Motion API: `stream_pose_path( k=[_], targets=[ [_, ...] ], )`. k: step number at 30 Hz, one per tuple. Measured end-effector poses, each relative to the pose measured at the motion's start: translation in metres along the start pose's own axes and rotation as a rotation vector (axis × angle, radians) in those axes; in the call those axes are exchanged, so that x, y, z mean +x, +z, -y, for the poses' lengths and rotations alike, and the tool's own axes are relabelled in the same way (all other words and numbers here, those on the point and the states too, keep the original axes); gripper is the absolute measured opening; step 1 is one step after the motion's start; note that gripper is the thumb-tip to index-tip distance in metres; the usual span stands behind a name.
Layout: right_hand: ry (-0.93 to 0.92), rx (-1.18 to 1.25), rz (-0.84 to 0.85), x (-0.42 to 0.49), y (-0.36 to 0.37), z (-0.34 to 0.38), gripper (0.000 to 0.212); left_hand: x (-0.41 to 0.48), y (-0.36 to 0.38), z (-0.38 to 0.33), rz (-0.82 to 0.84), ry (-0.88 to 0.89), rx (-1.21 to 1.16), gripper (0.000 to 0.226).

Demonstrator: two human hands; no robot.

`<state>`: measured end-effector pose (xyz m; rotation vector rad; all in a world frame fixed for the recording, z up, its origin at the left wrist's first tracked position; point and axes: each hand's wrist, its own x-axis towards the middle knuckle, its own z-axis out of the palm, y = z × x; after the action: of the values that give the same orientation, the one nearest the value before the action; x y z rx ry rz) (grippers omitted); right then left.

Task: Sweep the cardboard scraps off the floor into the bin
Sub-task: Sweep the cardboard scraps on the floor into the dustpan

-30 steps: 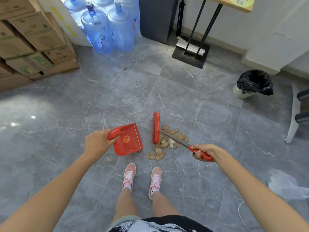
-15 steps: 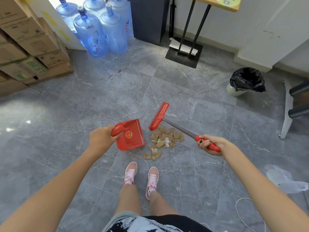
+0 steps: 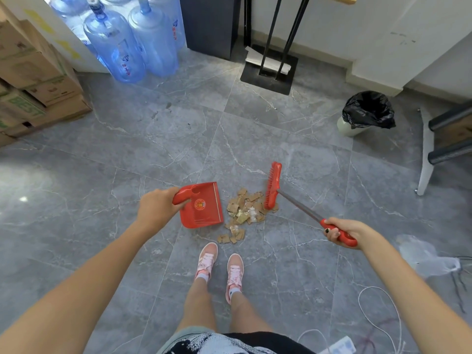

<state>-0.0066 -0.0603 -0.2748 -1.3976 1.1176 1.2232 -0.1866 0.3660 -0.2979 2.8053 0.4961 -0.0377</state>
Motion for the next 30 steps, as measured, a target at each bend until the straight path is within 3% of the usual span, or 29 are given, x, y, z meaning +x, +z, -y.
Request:
stream_pose_path(
  k=[5,14,19,23,30],
  targets=[
    [-0.132,-0.12,-0.188,0.021,0.013,0.001,0.028,0.022,0.009,0.014,0.023,0.003,-0.003,0.036],
    [-0.15,-0.42,-0.427,0.068,0.061,0.005,0.028,0.057,0.027,0.037,0.094,0.062,-0.019,0.034],
    [-0.094,-0.499,-0.396,0.072,0.106,-0.01,0.023,0.08,0.033,0.044,0.094,0.051,-0.061,0.039],
    [-0.116,-0.553,-0.401,0.075,0.144,-0.034,0.003,0.088,0.034,0.049,0.083,0.06,-0.108,0.043],
    [-0.158,-0.588,-0.317,0.061,0.201,-0.043,0.008,0.081,0.036,0.049,0.022,0.146,-0.124,0.053]
  ],
)
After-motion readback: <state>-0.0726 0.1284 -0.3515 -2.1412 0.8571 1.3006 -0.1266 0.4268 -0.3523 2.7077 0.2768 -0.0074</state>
